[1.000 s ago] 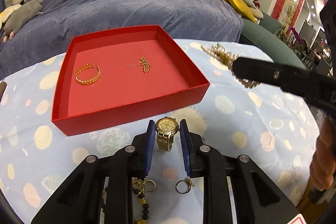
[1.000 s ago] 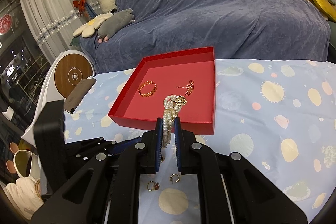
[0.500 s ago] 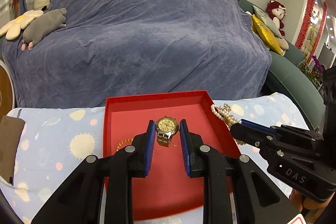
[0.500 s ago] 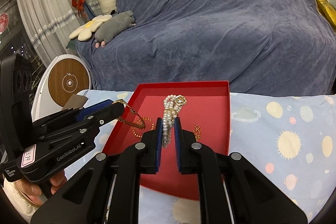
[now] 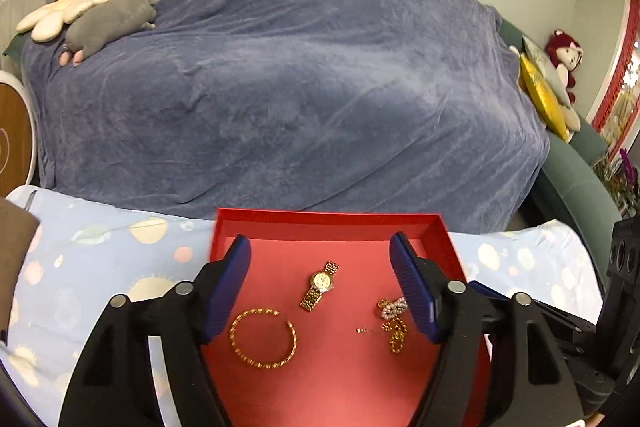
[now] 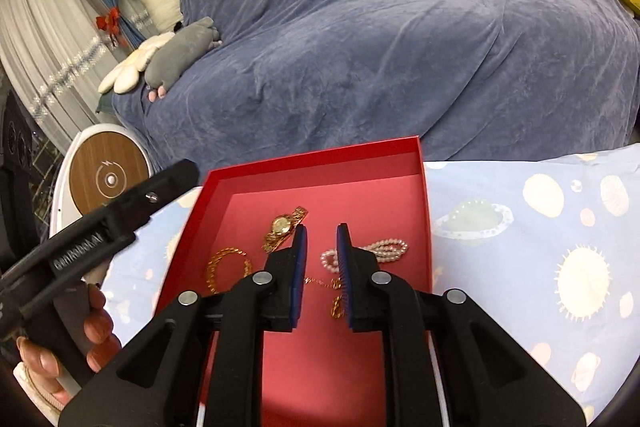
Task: Organize jewelry
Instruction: 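Move both open tools to the black-bead bracelet and gold chain on the cloth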
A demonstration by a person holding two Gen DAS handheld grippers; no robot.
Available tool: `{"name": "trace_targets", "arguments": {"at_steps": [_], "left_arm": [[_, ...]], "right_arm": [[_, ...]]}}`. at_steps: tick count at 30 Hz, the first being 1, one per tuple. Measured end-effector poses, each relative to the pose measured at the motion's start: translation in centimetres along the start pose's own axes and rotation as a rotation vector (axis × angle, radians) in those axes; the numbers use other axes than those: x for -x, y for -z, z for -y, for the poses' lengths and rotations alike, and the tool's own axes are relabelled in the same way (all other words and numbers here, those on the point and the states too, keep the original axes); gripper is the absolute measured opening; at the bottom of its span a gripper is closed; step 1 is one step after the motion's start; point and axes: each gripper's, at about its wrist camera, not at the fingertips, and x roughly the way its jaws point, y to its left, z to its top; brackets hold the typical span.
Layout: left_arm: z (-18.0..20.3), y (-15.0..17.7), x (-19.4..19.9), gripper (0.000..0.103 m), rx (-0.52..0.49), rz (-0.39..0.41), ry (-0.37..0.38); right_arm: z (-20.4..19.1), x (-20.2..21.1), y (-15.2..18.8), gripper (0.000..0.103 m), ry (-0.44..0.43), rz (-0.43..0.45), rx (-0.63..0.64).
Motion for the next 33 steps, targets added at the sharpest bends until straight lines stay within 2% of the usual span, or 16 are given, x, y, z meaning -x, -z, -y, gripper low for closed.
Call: {"name": "trace_targets", "arguments": {"at_steps": [2,5,7,11,14,19,22,26,33], "left_arm": [[-0.3,0.4,2.7,0.075,-0.002,0.021,-0.006],[-0.6,2.3,7.1,0.081,0.007,0.047,0.004],[-0.6,4.3,9.7,0.081,0.002,0.05,-0.002],[-0.4,8.9,13.3,0.082,-0.007,0.014,-0.016],[-0.4,12.5,14.7,0.082,-0.001,-0.018,-0.028],[-0.3,17.4,15.1,0.082,0.018,-0.068,-0.06],[-0.5,19.8,14.7,0.082,0.013,-0.078,-0.104],[-0.8,21.8,12.9,0.082,-0.063,-0.118,-0.154],[-0.9,23.4,11.8,0.082,-0.121,-0.135,-0.15]], "right_arm": [[-0.7,2.5,0.9,0.033,0.002,0.017,0.032],[-1.8,6.5,3.0,0.035,0.008,0.032,0.102],[-2.1,8.9,4.7,0.039,0.002,0.033,0.119],[-2.1,12.9,9.1,0.043,-0.014,0.024,0.107],[-2.3,14.6,12.6,0.045,0.009,0.025,0.125],[-2.4,15.5,17.0,0.045,-0.008,-0.003,0.112],[-2.7,15.3,18.6,0.045,0.001,-0.016,0.142],[-2.8,13.9,20.0,0.045,0.039,-0.046,0.189],[-1.9,12.3,21.1,0.045,0.042,-0.095,0.166]]}}
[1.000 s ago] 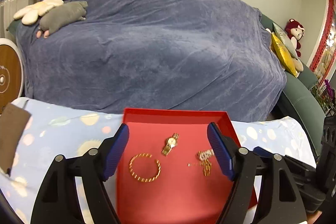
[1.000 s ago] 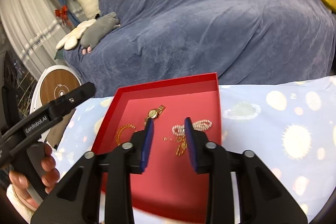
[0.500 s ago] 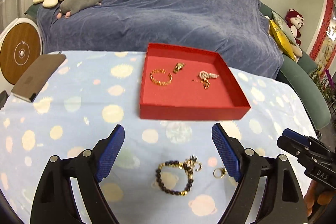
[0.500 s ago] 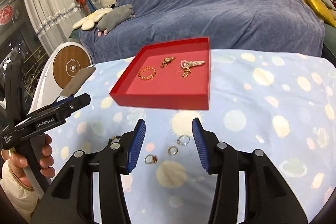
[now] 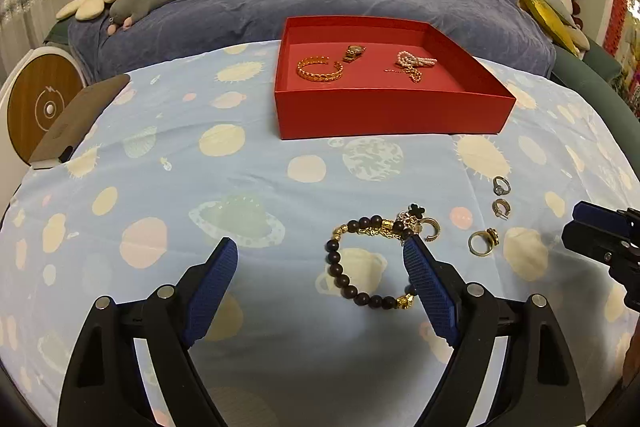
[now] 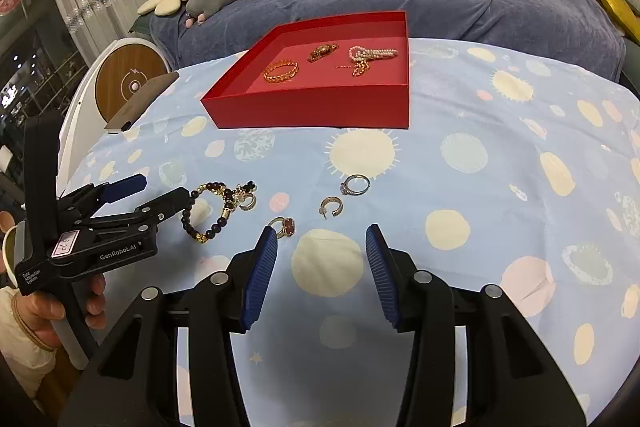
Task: Organize jewelry
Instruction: 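Move both open tools to the black-bead bracelet and gold chain on the cloth, then close the right tool on the thin gold chain necklace and lift it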
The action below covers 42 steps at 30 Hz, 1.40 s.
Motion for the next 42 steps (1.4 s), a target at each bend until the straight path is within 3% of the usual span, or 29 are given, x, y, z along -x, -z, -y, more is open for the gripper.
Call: {"name": "trace_targets", "arguments": {"at_steps": [7,12,20,27,35,42], "left_arm": [[0.5,0.7,-1.0,0.079,-0.037,-0.014,0.003],[0.5,1.2,-2.5,0.061,-0.037,-0.043,0.008],[0.9,1.1,-2.4,0.052,-0.047,-0.032,0.016],[1.2,1.3,-2.2,0.052,-0.051,-0.035,0.02],[0.6,2.5,-1.4,0.045,-0.069,-0.035,0.033],[-1.1,4.3,0.3,0.044,-0.066,-0.046,0.059]], "right_arm": [[-0.6,-0.2,-0.1,0.045,-0.002,-0.004,0.018],[-1.0,-0.3,-0.1,0.045,-0.008,-0.005,0.023],[-1.5,-0.8,0.0,0.045,-0.016,-0.019,0.03],[-2.7,-1.5,-0.8,0.044,-0.051,-0.029,0.043],[-5.6,-4.4,-2.6,0.032,-0.094,-0.031,0.077],[-7.3,-6.3,-2.1,0.029,-0.108,-0.082,0.1]]}}
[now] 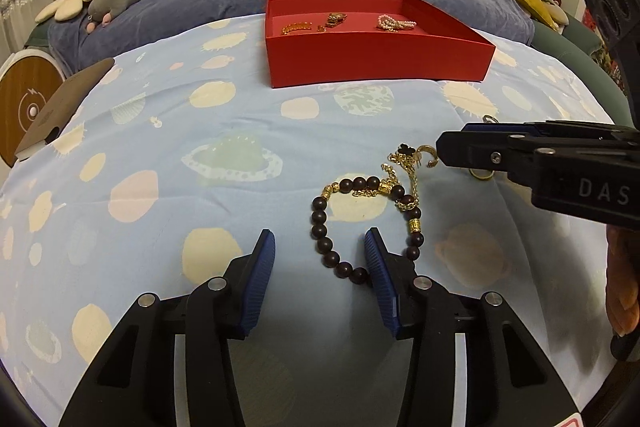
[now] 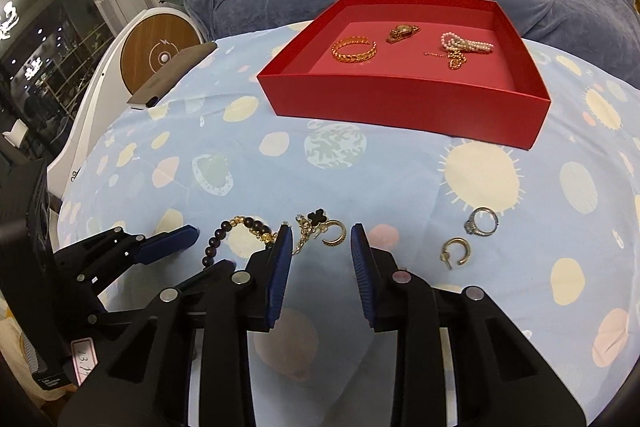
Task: Organize jewelry
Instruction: 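Close the right tool on the thin gold chain necklace and lift it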
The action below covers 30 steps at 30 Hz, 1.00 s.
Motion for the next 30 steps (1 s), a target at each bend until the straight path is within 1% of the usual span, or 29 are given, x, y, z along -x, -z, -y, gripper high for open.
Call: {"name": "trace_targets", "arguments": {"at_steps": [3,5,8,11,15,18,19,22,24,30], "left_arm": [[-0.4,0.8,0.6,0.044,-0.004,-0.002,-0.001],[-0.5,1.2,1.0,0.044,-0.007,-0.004,0.001],[-0.8,2.0,1.5,0.044,-0.007,-0.001,0.004],[-1.1,2.5,1.9,0.044,-0.006,0.005,0.01],[-1.5,3.0,2.4,0.044,-0.001,0.01,0.016],[-1.7,3.1,2.5,0.044,0.003,0.01,0.016],[-1.8,3.1,2.5,0.044,0.007,0.009,0.016],[-2.1,3.2,2.6,0.044,0.02,0.005,0.015],[-2.4,3.2,2.7,0.044,0.031,0.002,0.019],[-2.6,2.8,2.5,0.044,0.061,-0.008,0.03]], "right_arm": [[-1.2,-0.6,-0.1,0.027,-0.014,-0.012,0.021],[-2.2,-1.0,0.0,0.019,-0.022,-0.026,0.045],[-3.2,-1.7,0.6,0.018,-0.02,-0.044,0.067],[-3.3,-2.4,1.3,0.018,-0.012,-0.071,0.07],[-3.8,-2.5,1.6,0.017,0.021,-0.054,0.111],[-3.9,-2.3,1.9,0.009,0.051,-0.039,0.143],[-3.7,-2.3,1.9,0.004,0.051,-0.041,0.138],[-2.5,-1.9,1.7,0.004,0.073,-0.038,0.101],[-1.4,-1.3,1.5,0.003,0.083,-0.022,0.061],[-0.2,2.5,-0.4,0.003,0.069,0.084,0.018]]}}
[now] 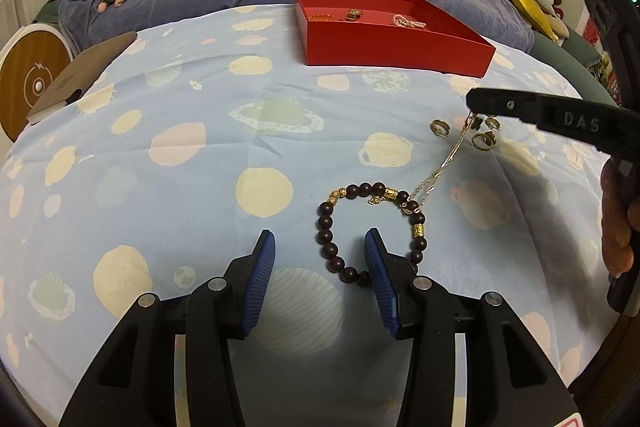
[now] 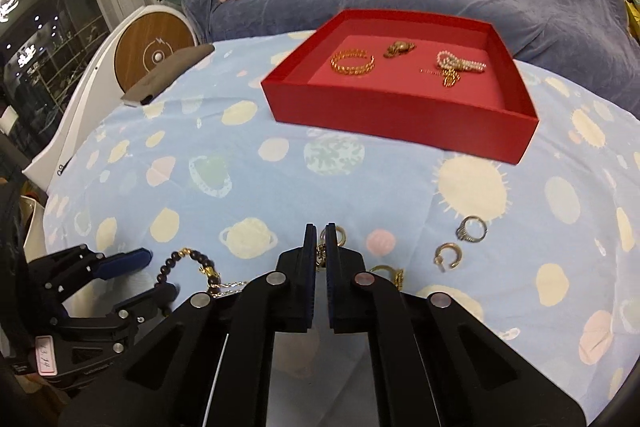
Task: Organize jewelry
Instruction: 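Grasp the black-bead bracelet with the left tool while the right tool holds the chain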
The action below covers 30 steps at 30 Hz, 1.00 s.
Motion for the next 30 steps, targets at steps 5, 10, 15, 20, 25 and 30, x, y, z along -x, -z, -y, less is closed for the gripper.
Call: {"name": "trace_targets", "arguments": {"at_steps": [5,10,15,20,25,30], "left_arm": [[0.3,-0.4,-0.3,0.044,-0.002,0.0,-0.016],[0.8,-0.7,-0.7,0.044,-0.008,0.006,-0.039],[0.8,-1.8,-1.2,0.044,0.033,-0.009,-0.008],[2.1,-3.5,-1.0,0.044,0.051,0.014,0.042],[5.2,-4.8,-1.3,0.046,0.003,0.023,0.077],[7.2,-5.1,-1.9,0.051,-0.024,0.022,0.092]], "right_arm": [[1.8,3.3,-1.7,0.003,0.001,0.09,-0.051],[3.3,6.6,-3.6,0.003,0.0,0.189,-0.091],[4.6,8.6,-4.4,0.003,0.005,0.241,-0.117],[6.0,10.1,-4.4,0.003,0.014,0.272,-0.146],[7.4,11.7,-4.2,0.003,0.023,0.302,-0.171],[8.9,12.6,-3.4,0.003,0.036,0.298,-0.192]]}}
